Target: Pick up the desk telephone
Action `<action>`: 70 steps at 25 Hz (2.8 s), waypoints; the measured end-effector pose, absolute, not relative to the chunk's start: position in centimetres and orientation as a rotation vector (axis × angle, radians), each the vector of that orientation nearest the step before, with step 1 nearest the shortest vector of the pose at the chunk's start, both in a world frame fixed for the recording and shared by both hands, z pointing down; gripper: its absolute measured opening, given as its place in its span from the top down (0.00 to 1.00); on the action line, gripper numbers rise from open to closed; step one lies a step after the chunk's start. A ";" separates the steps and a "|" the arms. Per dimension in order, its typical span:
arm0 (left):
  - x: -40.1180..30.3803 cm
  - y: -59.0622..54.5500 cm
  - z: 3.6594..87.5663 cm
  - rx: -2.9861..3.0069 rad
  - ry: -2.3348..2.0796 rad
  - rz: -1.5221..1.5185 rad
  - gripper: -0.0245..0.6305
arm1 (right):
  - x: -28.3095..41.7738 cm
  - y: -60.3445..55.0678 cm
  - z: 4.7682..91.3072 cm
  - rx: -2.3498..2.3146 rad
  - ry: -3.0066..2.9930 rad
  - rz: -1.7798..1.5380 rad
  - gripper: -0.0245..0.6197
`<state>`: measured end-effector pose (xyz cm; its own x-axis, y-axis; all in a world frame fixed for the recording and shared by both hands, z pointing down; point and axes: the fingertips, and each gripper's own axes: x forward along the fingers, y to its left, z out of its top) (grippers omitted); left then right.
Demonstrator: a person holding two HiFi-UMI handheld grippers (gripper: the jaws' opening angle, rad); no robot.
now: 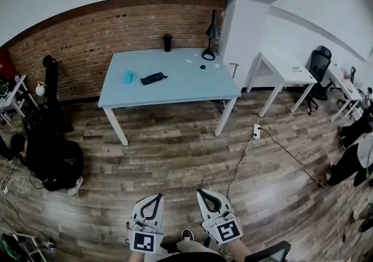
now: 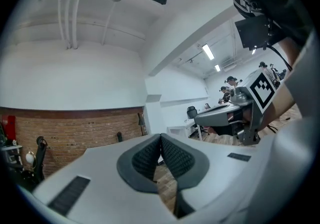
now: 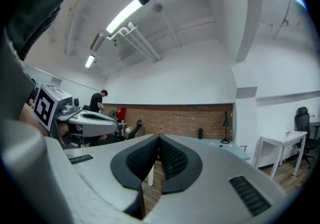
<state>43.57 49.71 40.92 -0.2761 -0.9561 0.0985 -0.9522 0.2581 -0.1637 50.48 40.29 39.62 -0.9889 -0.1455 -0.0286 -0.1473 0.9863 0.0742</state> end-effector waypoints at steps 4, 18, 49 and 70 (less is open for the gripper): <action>42.4 50.2 41.7 -1.933 2.465 -0.235 0.93 | 48.9 41.1 39.6 -0.266 3.128 0.101 0.95; 34.3 54.3 40.6 -2.015 2.399 -0.101 0.93 | 40.3 47.4 37.2 -0.336 3.153 0.243 0.95; 27.3 40.3 44.0 -2.023 2.443 -0.422 0.93 | 35.3 27.7 45.9 -0.483 3.218 -0.103 0.95; 9.5 37.8 45.2 -2.111 2.409 -0.216 0.93 | 16.4 32.6 41.3 -0.344 3.276 0.158 0.94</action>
